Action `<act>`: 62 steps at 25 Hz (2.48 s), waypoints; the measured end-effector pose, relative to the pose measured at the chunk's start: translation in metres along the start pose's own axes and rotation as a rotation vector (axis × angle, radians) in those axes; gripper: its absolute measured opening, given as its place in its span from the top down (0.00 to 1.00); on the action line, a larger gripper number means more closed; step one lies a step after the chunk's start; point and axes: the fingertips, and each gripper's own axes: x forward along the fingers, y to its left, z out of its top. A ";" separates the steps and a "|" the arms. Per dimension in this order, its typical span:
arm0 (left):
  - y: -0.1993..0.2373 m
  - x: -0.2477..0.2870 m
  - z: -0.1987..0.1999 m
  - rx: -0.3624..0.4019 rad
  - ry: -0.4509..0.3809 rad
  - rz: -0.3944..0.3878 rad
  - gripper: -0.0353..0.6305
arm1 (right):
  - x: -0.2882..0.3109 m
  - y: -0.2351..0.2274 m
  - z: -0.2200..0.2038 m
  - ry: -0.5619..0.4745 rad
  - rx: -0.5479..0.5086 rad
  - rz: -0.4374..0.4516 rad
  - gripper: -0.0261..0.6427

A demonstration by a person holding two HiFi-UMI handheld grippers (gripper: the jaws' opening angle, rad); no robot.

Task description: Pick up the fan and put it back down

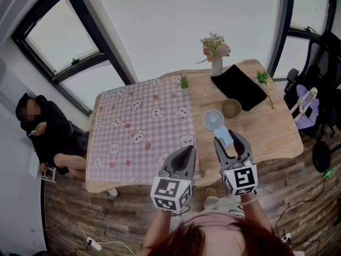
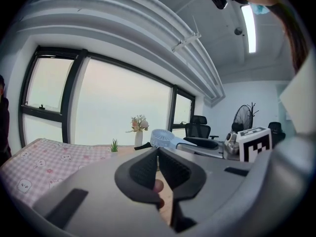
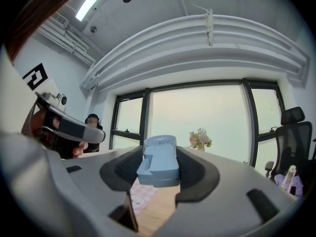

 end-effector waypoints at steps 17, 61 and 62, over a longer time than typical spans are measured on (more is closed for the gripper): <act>0.006 0.015 0.000 -0.008 0.011 0.027 0.93 | 0.024 -0.004 -0.049 0.111 -0.002 0.046 0.65; 0.006 0.041 -0.009 -0.003 0.062 0.036 0.93 | 0.040 -0.006 -0.166 0.369 -0.002 0.123 0.65; 0.006 0.041 -0.009 -0.005 0.063 0.037 0.93 | 0.040 -0.005 -0.170 0.380 0.003 0.128 0.65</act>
